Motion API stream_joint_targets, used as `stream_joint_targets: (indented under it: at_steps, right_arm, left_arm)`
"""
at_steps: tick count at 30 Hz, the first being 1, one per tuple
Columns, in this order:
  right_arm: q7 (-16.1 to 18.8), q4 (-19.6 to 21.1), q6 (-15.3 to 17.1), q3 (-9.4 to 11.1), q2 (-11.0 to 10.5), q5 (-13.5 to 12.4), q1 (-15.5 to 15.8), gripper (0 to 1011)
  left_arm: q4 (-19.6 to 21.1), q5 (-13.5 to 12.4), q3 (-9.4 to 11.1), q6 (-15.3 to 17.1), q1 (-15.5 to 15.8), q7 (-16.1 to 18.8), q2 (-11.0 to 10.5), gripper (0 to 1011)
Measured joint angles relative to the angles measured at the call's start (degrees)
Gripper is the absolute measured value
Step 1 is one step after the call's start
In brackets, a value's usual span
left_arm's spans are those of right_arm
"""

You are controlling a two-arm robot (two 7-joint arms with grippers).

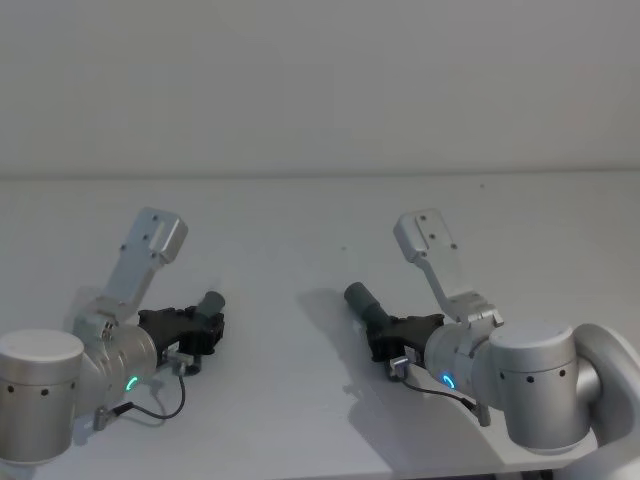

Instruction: Use both hands to pick up one end of the pipe from the table, align the ends, and insert them.

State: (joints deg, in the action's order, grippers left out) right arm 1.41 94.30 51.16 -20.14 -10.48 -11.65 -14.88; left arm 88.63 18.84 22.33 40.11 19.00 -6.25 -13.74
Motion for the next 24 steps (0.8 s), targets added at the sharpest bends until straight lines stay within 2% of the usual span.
stream_joint_targets:
  at_steps: [9,15,23,24]
  right_arm:
    - [0.0,0.1,-0.1,0.0,0.0,0.0,0.0,192]
    - [0.5,1.0,-1.4,-0.1,-0.9,0.4,0.7,184]
    - [2.1,4.0,-5.0,-0.2,-3.7,1.3,2.2,173]
    - [2.5,4.8,-6.0,-0.2,-4.6,1.5,2.7,171]
  left_arm:
    - [0.0,-0.4,0.4,0.0,0.3,-0.2,-0.1,336]
    - [0.6,-1.4,2.0,-0.9,1.0,-1.4,-0.5,336]
    - [2.9,-3.4,4.0,-3.7,2.0,-2.9,-1.4,336]
    - [3.1,-3.6,4.0,-4.0,2.0,-3.0,-1.5,336]
